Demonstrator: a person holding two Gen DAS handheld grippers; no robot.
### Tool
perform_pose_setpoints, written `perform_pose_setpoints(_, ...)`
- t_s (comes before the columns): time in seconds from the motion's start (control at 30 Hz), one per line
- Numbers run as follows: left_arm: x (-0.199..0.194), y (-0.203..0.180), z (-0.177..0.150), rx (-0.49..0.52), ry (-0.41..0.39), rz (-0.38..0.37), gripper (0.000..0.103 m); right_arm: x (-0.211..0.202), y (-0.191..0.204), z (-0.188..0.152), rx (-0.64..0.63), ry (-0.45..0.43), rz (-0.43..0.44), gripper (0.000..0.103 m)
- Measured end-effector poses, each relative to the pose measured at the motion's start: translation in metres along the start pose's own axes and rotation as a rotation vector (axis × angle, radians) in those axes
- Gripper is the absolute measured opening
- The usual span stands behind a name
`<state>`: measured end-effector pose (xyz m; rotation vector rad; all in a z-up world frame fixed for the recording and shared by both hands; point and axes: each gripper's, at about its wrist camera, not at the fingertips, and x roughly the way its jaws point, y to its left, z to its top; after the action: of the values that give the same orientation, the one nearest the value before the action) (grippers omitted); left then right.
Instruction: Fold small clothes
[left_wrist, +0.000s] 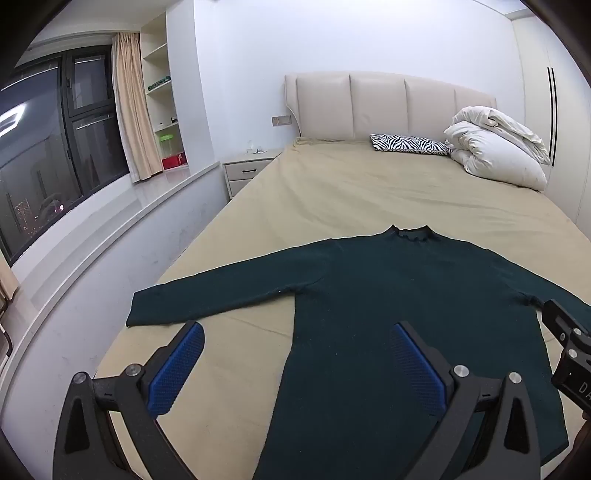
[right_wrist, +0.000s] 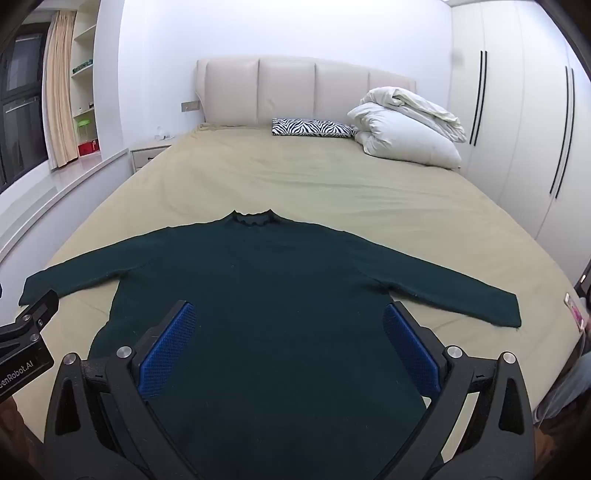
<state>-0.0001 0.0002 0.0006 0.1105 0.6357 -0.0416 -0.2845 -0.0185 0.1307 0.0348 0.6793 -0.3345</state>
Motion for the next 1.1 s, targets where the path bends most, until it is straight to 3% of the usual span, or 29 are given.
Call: perform_pose_setpoints(1.1,-0.0006,-0.0016,-0.009,-0.009,0.013,0.012,0.103,0.0079,-0.0013,-0.0045,0.021,0.019,0.016,0.103)
